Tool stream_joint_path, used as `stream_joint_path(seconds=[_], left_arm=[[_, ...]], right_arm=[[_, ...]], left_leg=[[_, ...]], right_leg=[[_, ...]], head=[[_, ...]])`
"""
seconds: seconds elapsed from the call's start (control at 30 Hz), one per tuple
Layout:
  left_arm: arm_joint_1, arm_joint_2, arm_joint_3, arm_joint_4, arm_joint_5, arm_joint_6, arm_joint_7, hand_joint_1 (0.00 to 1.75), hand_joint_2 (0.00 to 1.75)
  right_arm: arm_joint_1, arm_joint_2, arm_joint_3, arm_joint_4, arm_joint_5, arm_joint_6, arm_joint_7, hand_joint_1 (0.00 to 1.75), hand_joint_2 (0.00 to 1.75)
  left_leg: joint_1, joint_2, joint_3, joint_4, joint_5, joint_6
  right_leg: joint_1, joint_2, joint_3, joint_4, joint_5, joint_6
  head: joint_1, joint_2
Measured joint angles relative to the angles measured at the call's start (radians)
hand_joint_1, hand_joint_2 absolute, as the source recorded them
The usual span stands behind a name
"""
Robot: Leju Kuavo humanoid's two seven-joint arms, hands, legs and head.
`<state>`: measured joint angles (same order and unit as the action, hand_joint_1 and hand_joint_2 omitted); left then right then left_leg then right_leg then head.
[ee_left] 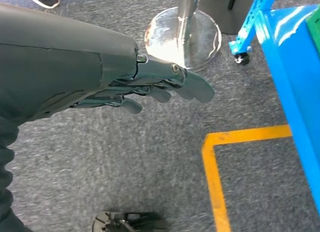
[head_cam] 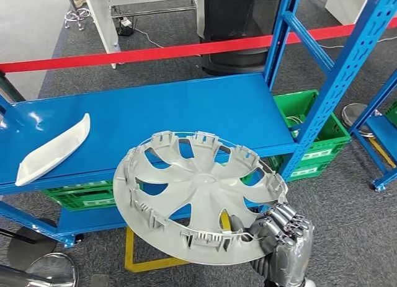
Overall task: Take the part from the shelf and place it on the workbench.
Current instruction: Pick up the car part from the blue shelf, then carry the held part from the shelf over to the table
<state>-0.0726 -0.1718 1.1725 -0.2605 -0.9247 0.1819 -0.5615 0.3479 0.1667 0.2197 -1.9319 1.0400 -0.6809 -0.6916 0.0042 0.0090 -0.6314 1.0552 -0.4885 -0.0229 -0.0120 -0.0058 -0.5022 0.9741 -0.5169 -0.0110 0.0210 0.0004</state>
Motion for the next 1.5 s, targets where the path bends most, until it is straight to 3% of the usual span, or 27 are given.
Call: stream_joint_path(seconds=[0.07,0.1,0.17,0.23,0.3,0.37,0.43,0.5,0.57,0.6,0.63,0.67,0.7,0.77,0.83,0.87,0.93,0.97,1.03,1.1,1.17,1.2,1.27,1.33,1.37,1.43,1.5], left_arm=[[0.0,0.0,0.0,0.0,0.0,0.0,0.0,0.0,1.75],[-0.001,0.0,0.0,0.0,0.0,0.0,0.0,0.0,1.75],[-0.001,0.0,0.0,0.0,-0.001,0.0,0.0,0.0,1.75],[-0.003,0.0,-0.002,0.0,-0.005,-0.001,0.0,0.0,1.75],[-0.006,0.0,-0.007,0.0,-0.008,-0.001,0.0,0.0,1.75],[-0.008,-0.002,-0.013,0.001,-0.011,0.0,0.0,0.0,1.75],[-0.008,-0.004,-0.016,0.002,-0.017,0.001,0.0,0.0,1.75],[-0.009,-0.007,-0.018,0.004,-0.022,0.001,-0.002,0.0,1.75],[-0.012,-0.011,-0.019,0.005,-0.027,0.001,-0.003,0.0,1.75],[-0.012,-0.012,-0.02,0.005,-0.029,0.001,-0.003,0.0,1.75],[-0.012,-0.014,-0.022,0.006,-0.031,0.001,-0.003,0.0,1.75],[-0.012,-0.015,-0.023,0.006,-0.031,0.001,-0.003,0.0,1.75],[-0.013,-0.016,-0.024,0.007,-0.032,0.001,-0.003,0.0,1.75],[-0.014,-0.018,-0.025,0.007,-0.034,0.001,-0.004,0.0,1.75],[-0.016,-0.02,-0.026,0.008,-0.035,0.001,-0.004,0.0,1.75],[-0.016,-0.021,-0.026,0.008,-0.036,0.001,-0.005,0.0,1.75],[-0.015,-0.021,-0.026,0.008,-0.036,0.002,-0.005,0.0,1.75],[-0.013,-0.021,-0.026,0.008,-0.037,0.002,-0.005,0.0,1.75],[-0.01,-0.021,-0.027,0.009,-0.039,0.003,-0.005,0.0,1.75],[-0.009,-0.021,-0.03,0.009,-0.045,0.004,-0.004,0.0,1.75],[-0.009,-0.021,-0.036,0.009,-0.051,0.006,-0.003,0.0,1.75],[-0.01,-0.021,-0.039,0.009,-0.053,0.006,-0.003,0.0,1.75],[-0.011,-0.021,-0.042,0.009,-0.057,0.006,-0.004,0.0,1.75],[-0.015,-0.021,-0.044,0.01,-0.061,0.006,-0.005,0.0,1.75],[-0.017,-0.022,-0.046,0.01,-0.063,0.006,-0.005,0.0,1.75],[-0.017,-0.023,-0.048,0.012,-0.067,0.008,-0.005,0.0,1.75],[-0.017,-0.025,-0.05,0.013,-0.072,0.009,-0.004,0.0,1.75]], right_arm=[[0.002,0.0,0.0,-0.002,0.0,0.0,0.001,1.75,1.75],[0.003,0.0,0.0,-0.003,0.0,0.0,0.001,1.75,1.75],[0.003,0.0,0.0,-0.003,-0.001,0.0,0.001,1.75,1.75],[0.003,0.0,-0.001,-0.003,-0.001,0.0,0.002,1.75,1.75],[0.005,0.0,-0.001,-0.005,-0.001,0.0,0.002,1.75,1.75],[0.006,0.0,-0.003,-0.007,0.0,0.0,0.002,1.75,1.75],[0.009,0.0,-0.006,-0.01,-0.001,0.0,0.002,1.75,1.75],[0.015,0.0,-0.011,-0.017,-0.002,0.0,0.003,1.75,1.75],[0.02,0.0,-0.016,-0.021,-0.004,0.0,0.004,1.75,1.75],[0.022,0.0,-0.018,-0.022,-0.004,0.0,0.005,1.75,1.75],[0.023,0.0,-0.019,-0.023,-0.004,0.0,0.005,1.75,1.75],[0.025,0.0,-0.02,-0.024,-0.004,0.0,0.005,1.75,1.75],[0.026,0.0,-0.02,-0.024,-0.004,0.0,0.005,1.75,1.75],[0.026,0.0,-0.021,-0.027,-0.004,0.0,0.005,1.75,1.75],[0.026,0.0,-0.022,-0.03,-0.002,0.0,0.006,1.75,1.75],[0.027,0.0,-0.023,-0.032,-0.002,0.0,0.006,1.75,1.75],[0.03,0.0,-0.026,-0.034,-0.003,0.0,0.006,1.75,1.75],[0.032,0.0,-0.026,-0.035,-0.004,0.0,0.006,1.75,1.75],[0.036,0.001,-0.028,-0.037,-0.004,0.0,0.006,1.75,1.75],[0.042,0.001,-0.03,-0.038,-0.004,0.0,0.006,1.75,1.75],[0.048,0.001,-0.033,-0.04,-0.007,0.0,0.006,1.75,1.75],[0.052,0.001,-0.034,-0.041,-0.01,0.0,0.006,1.75,1.75],[0.057,0.001,-0.036,-0.043,-0.013,0.0,0.006,1.75,1.75],[0.061,0.001,-0.039,-0.049,-0.015,0.0,0.006,1.75,1.75],[0.063,0.001,-0.041,-0.052,-0.015,0.0,0.006,1.75,1.75],[0.068,0.001,-0.045,-0.056,-0.017,0.0,0.007,1.75,1.75],[0.076,0.001,-0.049,-0.061,-0.019,0.0,0.007,1.75,1.75]], left_leg=[[0.002,-0.001,-0.028,0.123,-0.103,-0.008],[0.003,-0.001,-0.035,0.178,-0.129,-0.01],[0.004,-0.001,-0.007,0.203,-0.111,-0.01],[0.004,-0.002,0.081,0.099,-0.058,-0.004],[0.001,-0.004,0.171,-0.035,-0.049,0.006],[-0.003,-0.006,0.198,-0.092,-0.059,0.016],[-0.003,-0.004,0.184,-0.096,-0.045,0.03],[-0.002,0.0,0.162,-0.099,-0.022,0.046],[-0.004,0.002,0.132,-0.098,0.002,0.056],[-0.006,0.003,0.115,-0.097,0.015,0.058],[-0.008,0.004,0.098,-0.095,0.028,0.058],[-0.011,0.005,0.081,-0.094,0.04,0.058],[-0.013,0.005,0.065,-0.092,0.051,0.057],[-0.018,0.004,0.04,-0.089,0.072,0.053],[-0.021,0.003,0.024,-0.085,0.093,0.046],[-0.021,0.003,0.018,-0.084,0.104,0.042],[-0.018,0.002,0.006,-0.082,0.116,0.031],[-0.016,0.0,-0.002,-0.071,0.096,0.024],[-0.01,-0.004,-0.026,0.003,0.002,0.01],[-0.003,-0.004,-0.048,0.131,-0.092,0.0],[0.002,-0.004,-0.04,0.207,-0.093,-0.006],[0.005,-0.004,-0.014,0.198,-0.066,-0.007],[0.009,-0.005,0.082,0.086,-0.028,-0.008],[0.008,-0.008,0.169,-0.043,-0.046,0.0],[0.005,-0.009,0.186,-0.076,-0.058,0.006],[0.002,-0.007,0.178,-0.086,-0.051,0.024],[0.003,-0.002,0.155,-0.089,-0.029,0.042]], right_leg=[[0.002,-0.001,-0.022,0.002,0.022,-0.006],[0.002,-0.001,-0.034,0.004,0.033,-0.006],[0.003,-0.001,-0.066,0.011,0.052,-0.003],[0.003,-0.001,-0.091,0.021,0.066,0.003],[0.006,-0.001,-0.106,0.029,0.078,0.012],[0.007,-0.002,-0.114,0.031,0.094,0.024],[0.005,-0.002,-0.121,0.031,0.101,0.036],[0.003,0.001,-0.144,0.078,0.042,0.045],[0.002,0.003,-0.18,0.2,-0.063,0.051],[0.002,0.003,-0.19,0.264,-0.094,0.053],[0.002,0.003,-0.191,0.309,-0.102,0.054],[0.002,0.003,-0.177,0.322,-0.085,0.052],[0.002,0.003,-0.144,0.298,-0.055,0.049],[0.005,0.003,-0.03,0.16,-0.019,0.038],[0.01,0.004,0.074,0.01,-0.038,0.029],[0.013,0.004,0.095,-0.029,-0.049,0.026],[0.014,0.002,0.08,-0.042,-0.041,0.016],[0.013,0.0,0.068,-0.042,-0.03,0.008],[0.01,-0.004,0.041,-0.042,-0.004,-0.006],[0.011,-0.006,0.013,-0.038,0.02,-0.009],[0.011,-0.007,-0.021,-0.026,0.043,-0.006],[0.01,-0.007,-0.041,-0.017,0.052,-0.003],[0.009,-0.007,-0.078,0.004,0.065,0.005],[0.011,-0.007,-0.101,0.022,0.077,0.017],[0.011,-0.008,-0.107,0.027,0.084,0.023],[0.008,-0.009,-0.115,0.028,0.099,0.036],[0.004,-0.004,-0.135,0.055,0.06,0.046]], head=[[-0.004,0.0],[-0.004,0.0],[-0.004,0.0],[-0.004,0.0],[-0.003,0.0],[-0.003,0.0],[-0.003,0.0],[0.0,0.0],[0.003,0.0],[0.004,0.0],[0.005,0.0],[0.005,0.0],[0.005,0.0],[0.005,0.0],[0.004,0.0],[0.004,0.0],[0.005,0.0],[0.004,0.0],[0.002,0.0],[-0.001,0.0],[-0.001,0.0],[-0.001,0.0],[-0.001,0.0],[-0.001,0.0],[-0.001,0.0],[-0.001,0.0],[-0.001,0.0]])
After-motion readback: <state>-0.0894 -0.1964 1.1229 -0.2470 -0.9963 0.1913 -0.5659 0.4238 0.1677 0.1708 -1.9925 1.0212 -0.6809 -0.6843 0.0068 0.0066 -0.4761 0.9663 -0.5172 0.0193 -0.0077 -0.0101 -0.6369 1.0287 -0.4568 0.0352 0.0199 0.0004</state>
